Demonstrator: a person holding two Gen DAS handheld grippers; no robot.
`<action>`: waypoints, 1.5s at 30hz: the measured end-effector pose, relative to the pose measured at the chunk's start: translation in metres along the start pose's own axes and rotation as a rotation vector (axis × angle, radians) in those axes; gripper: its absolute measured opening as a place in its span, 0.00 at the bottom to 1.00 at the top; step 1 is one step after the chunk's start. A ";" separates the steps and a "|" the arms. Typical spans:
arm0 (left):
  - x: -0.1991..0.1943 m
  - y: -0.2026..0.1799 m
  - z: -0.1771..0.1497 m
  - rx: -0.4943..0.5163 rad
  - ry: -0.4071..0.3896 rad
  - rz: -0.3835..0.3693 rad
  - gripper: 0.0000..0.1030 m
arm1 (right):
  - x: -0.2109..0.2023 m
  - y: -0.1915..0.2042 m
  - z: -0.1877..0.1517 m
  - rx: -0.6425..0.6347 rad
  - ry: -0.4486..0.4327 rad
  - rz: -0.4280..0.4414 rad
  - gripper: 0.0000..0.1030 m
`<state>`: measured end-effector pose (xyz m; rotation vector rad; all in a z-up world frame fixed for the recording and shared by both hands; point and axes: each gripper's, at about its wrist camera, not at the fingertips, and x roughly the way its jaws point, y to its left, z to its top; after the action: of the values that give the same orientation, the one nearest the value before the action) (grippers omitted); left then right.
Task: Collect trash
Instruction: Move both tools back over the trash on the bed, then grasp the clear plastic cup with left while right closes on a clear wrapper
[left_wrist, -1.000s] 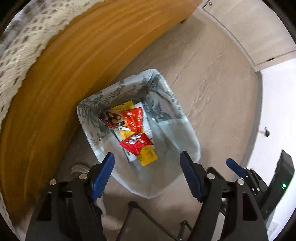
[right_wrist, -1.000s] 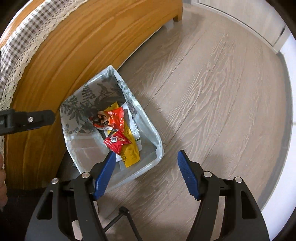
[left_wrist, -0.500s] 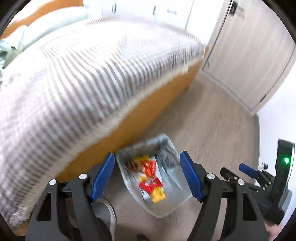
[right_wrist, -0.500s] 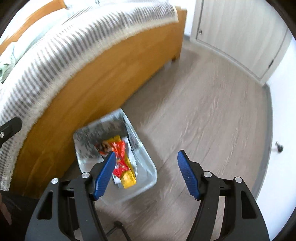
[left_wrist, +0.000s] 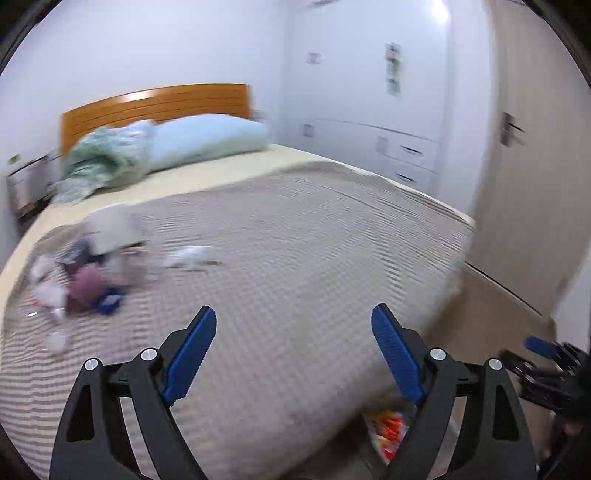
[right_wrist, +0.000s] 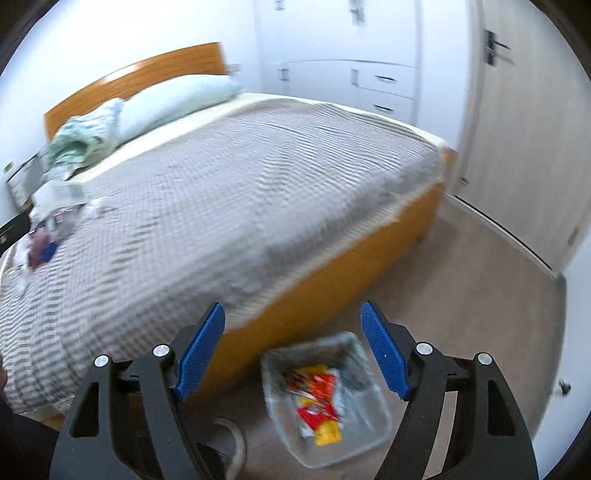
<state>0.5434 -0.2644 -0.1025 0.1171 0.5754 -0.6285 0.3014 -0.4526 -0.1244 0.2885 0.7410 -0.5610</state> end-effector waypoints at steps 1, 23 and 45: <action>0.002 0.025 0.003 -0.053 -0.004 0.036 0.81 | 0.002 0.016 0.004 -0.018 -0.003 0.017 0.71; -0.007 0.418 -0.078 -0.949 -0.069 0.208 0.75 | 0.070 0.361 0.029 -0.358 0.043 0.570 0.71; 0.040 0.419 -0.053 -0.818 0.035 -0.037 0.01 | 0.127 0.475 0.019 -0.384 0.259 0.708 0.05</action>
<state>0.7899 0.0682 -0.1969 -0.6526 0.8303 -0.3878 0.6618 -0.1209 -0.1747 0.2460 0.9136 0.2945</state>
